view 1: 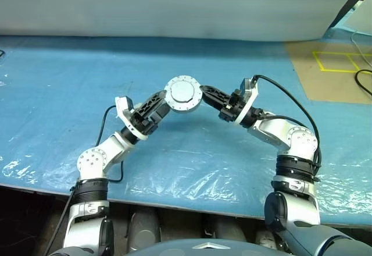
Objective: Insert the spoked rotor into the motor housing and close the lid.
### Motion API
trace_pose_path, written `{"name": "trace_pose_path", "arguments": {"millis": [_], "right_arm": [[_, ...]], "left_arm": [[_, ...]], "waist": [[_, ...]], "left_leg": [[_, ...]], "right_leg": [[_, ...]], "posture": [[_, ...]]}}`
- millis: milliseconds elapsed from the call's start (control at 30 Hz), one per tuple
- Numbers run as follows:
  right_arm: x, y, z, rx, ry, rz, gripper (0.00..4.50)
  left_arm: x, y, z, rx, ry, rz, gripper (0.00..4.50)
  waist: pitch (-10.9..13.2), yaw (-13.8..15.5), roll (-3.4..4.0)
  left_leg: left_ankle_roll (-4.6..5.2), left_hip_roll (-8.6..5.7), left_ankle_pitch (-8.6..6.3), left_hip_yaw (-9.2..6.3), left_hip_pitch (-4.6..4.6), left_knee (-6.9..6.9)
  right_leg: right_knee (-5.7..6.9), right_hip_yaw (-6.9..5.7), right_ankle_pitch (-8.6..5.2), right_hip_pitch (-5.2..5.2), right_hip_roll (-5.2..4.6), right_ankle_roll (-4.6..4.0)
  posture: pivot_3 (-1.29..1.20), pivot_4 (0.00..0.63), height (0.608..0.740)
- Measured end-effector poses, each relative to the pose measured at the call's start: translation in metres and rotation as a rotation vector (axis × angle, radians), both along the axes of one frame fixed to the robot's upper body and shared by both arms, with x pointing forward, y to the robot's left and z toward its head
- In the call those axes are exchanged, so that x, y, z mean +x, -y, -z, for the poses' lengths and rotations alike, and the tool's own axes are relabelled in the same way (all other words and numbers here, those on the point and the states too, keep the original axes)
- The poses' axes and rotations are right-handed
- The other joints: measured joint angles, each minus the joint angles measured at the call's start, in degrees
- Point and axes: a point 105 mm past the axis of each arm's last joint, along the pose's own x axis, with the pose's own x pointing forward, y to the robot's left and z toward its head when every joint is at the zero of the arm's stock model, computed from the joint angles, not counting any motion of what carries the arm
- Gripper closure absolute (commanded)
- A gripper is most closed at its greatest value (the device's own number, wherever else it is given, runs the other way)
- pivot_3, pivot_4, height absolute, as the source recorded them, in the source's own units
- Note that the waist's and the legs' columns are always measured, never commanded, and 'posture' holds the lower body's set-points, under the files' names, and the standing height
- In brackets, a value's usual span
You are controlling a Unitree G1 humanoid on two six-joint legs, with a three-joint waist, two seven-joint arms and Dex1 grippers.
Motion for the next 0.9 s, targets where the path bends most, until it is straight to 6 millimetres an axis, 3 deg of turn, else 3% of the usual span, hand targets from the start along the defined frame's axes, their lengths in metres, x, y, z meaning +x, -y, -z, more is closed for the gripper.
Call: {"name": "trace_pose_path", "arguments": {"millis": [267, 567, 900], "right_arm": [[-0.004, -0.008, 0.010, -0.027, -0.028, -0.031, 3.35], [-0.008, -0.014, 0.012, -0.048, -0.027, -0.065, 3.35], [-0.006, -0.014, 0.011, -0.044, -0.025, -0.055, 3.35]], "left_arm": [[-0.006, -0.016, 0.012, 0.034, -0.027, -0.024, 0.01], [-0.010, -0.036, 0.007, 0.089, 0.002, -0.062, 0.01], [-0.009, -0.018, 0.021, 0.100, -0.039, -0.017, 0.01]], "waist": [[0.00, 0.12, 0.00], [0.00, 0.14, 0.00], [0.00, 0.15, 0.00]], "left_leg": [[0.00, 0.01, 0.00, -0.12, -0.11, 0.09], [0.00, 0.01, 0.00, -0.17, -0.16, 0.14], [0.00, 0.01, 0.00, -0.30, -0.26, 0.23]], "right_leg": [[0.01, -0.09, 0.00, 0.00, -0.01, 0.00], [0.01, -0.14, 0.00, 0.00, -0.02, 0.00], [0.02, -0.24, 0.00, 0.00, -0.02, 0.00]], "posture": [[0.00, 0.150, 0.740], [0.00, 0.150, 0.740], [0.00, 0.150, 0.740]]}}
